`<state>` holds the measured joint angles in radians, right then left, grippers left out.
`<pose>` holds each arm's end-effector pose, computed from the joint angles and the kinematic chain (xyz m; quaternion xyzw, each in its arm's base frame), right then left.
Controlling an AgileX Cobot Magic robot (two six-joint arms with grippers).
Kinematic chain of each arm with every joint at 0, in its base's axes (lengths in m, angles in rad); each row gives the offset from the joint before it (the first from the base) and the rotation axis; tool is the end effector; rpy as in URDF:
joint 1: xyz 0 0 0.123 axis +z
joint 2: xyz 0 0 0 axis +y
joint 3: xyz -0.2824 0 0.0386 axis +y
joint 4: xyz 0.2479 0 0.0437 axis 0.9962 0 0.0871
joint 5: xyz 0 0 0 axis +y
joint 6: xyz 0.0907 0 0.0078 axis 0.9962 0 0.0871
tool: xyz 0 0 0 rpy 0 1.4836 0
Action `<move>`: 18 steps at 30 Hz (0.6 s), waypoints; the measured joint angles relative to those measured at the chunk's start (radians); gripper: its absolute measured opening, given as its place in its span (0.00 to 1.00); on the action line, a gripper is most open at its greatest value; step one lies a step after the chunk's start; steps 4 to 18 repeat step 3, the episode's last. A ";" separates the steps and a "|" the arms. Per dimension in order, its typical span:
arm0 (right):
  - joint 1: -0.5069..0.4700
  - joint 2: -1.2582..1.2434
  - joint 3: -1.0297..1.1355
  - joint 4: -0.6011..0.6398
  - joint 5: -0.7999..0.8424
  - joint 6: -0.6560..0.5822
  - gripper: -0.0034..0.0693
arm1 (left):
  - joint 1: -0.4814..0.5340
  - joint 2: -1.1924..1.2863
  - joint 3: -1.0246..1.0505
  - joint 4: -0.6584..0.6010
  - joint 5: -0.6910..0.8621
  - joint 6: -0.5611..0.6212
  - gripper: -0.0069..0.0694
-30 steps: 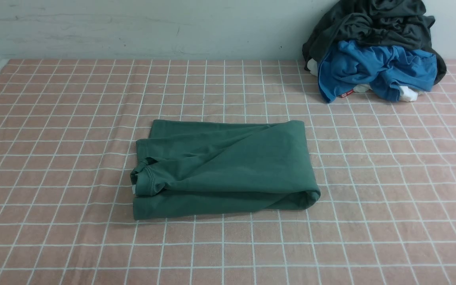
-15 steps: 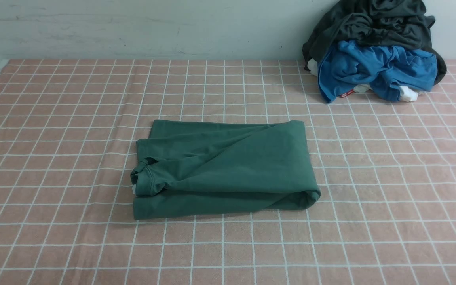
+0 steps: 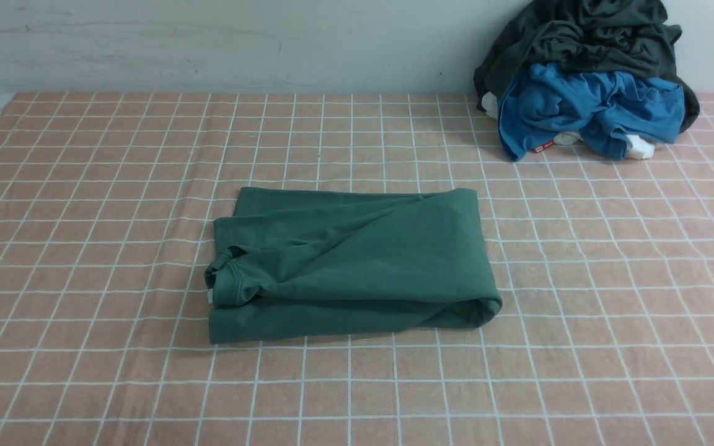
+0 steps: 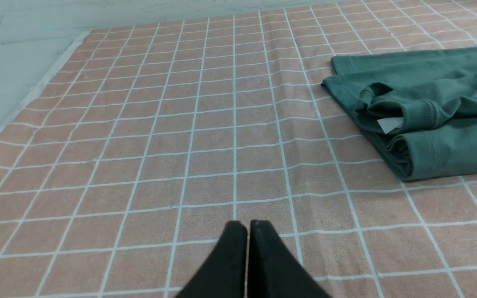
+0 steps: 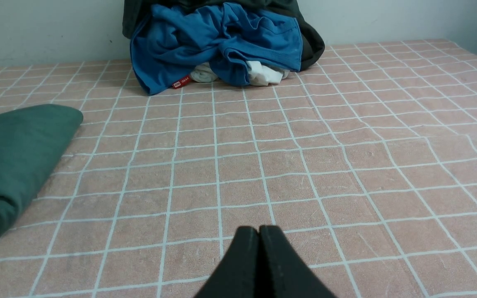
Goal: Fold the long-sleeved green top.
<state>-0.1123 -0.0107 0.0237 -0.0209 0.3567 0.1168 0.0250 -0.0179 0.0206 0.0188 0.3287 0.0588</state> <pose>0.0526 -0.0066 0.1736 0.0858 0.7950 -0.0074 0.6005 0.0532 0.0019 0.1774 0.0185 0.7877 0.0337 0.6148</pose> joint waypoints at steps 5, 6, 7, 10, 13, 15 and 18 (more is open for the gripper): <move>0.000 0.000 0.000 0.000 0.000 0.000 0.03 | 0.005 0.000 0.000 0.000 0.001 0.000 0.09; 0.000 0.000 0.000 0.000 0.000 0.000 0.03 | 0.005 0.000 0.000 0.000 0.001 0.000 0.09; 0.000 0.000 0.000 0.000 0.000 0.000 0.03 | 0.005 0.000 0.000 0.000 0.001 0.000 0.09; 0.000 0.000 0.000 0.000 0.000 0.000 0.03 | 0.005 0.000 0.000 0.000 0.001 0.000 0.09; 0.000 0.000 0.000 0.000 0.000 0.000 0.03 | 0.005 0.000 0.000 0.000 0.001 0.000 0.09; 0.000 0.000 0.000 0.000 0.000 0.000 0.03 | 0.005 0.000 0.000 0.000 0.001 0.000 0.09; 0.000 0.000 0.000 0.000 0.000 0.000 0.03 | 0.005 0.000 0.000 0.000 0.001 0.000 0.09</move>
